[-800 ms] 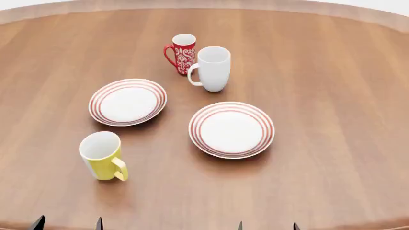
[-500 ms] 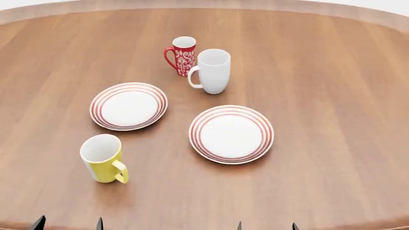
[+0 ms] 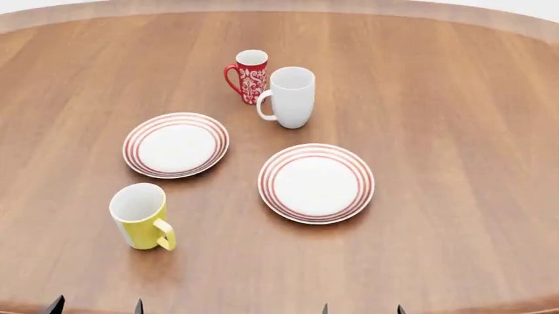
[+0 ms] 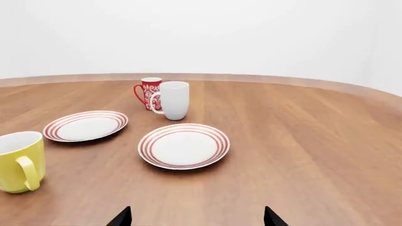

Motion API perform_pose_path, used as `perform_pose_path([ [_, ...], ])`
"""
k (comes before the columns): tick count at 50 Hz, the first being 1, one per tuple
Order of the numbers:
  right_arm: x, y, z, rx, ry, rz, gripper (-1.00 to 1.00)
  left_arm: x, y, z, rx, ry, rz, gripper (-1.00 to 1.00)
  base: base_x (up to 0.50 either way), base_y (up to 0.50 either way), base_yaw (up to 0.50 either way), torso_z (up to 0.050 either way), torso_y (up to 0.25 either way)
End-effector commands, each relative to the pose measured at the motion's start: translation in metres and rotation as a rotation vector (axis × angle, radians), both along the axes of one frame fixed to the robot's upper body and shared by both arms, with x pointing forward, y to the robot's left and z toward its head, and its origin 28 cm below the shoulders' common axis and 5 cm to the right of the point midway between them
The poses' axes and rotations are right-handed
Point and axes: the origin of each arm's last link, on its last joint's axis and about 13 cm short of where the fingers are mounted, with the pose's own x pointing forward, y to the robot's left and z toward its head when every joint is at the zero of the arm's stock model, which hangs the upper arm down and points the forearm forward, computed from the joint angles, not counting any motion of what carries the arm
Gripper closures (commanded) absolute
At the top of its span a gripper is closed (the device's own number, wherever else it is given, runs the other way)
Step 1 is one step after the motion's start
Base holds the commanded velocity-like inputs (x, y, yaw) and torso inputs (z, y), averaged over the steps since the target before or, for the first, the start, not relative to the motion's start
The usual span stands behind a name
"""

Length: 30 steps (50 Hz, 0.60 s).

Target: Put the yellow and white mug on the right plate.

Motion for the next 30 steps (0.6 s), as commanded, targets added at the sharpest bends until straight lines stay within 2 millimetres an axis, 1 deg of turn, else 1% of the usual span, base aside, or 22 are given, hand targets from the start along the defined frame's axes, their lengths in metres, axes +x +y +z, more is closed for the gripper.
perform_pose_path([
  [1, 0.000, 0.000, 0.001, 0.000, -0.006, -0.004, -1.00, 0.000, 0.001, 0.002, -0.010, -0.014, 0.005, -1.00, 0.00, 0.00, 0.00, 0.000, 0.000],
  [3, -0.001, -0.001, 0.005, 0.001, -0.043, -0.015, -1.00, 0.000, 0.002, 0.005, -0.012, -0.068, 0.020, -1.00, 0.00, 0.00, 0.00, 0.000, 0.000],
  [5, -0.001, -0.002, 0.010, 0.027, -0.111, -0.028, -1.00, 0.000, 0.003, 0.012, 0.003, -0.171, 0.049, -1.00, 0.00, 0.00, 0.00, 0.000, 0.000],
  [6, -0.002, -0.003, 0.015, 0.059, -0.181, -0.039, -1.00, -0.002, 0.004, 0.021, 0.024, -0.290, 0.065, -1.00, 0.00, 0.00, 0.00, 0.000, 0.000],
  [8, -0.003, -0.004, 0.025, 0.114, -0.292, -0.065, -1.00, -0.005, 0.004, 0.032, 0.051, -0.416, 0.084, -1.00, 0.00, 0.00, 0.00, 0.000, 0.000],
  [12, -0.005, -0.005, 0.038, 0.179, -0.459, -0.077, -1.00, -0.009, 0.006, 0.041, 0.024, -0.543, 0.124, -1.00, 0.00, 0.00, 0.00, 0.000, 0.000],
  [14, -0.007, -0.005, 0.043, 0.202, -0.512, -0.067, -1.00, -0.011, 0.006, 0.045, 0.011, -0.583, 0.127, -1.00, 0.00, 0.00, 0.00, 0.000, 0.000],
  [18, -0.007, -0.005, 0.044, 0.209, -0.538, -0.071, -1.00, -0.013, 0.006, 0.048, 0.014, -0.599, 0.126, -1.00, 0.00, 0.07, 0.00, 0.000, 0.000],
  [30, -0.007, -0.003, 0.044, 0.201, -0.528, -0.039, -1.00, -0.013, 0.005, 0.046, 0.018, -0.584, 0.113, -1.00, 0.00, 0.50, 0.00, 0.000, 0.000],
])
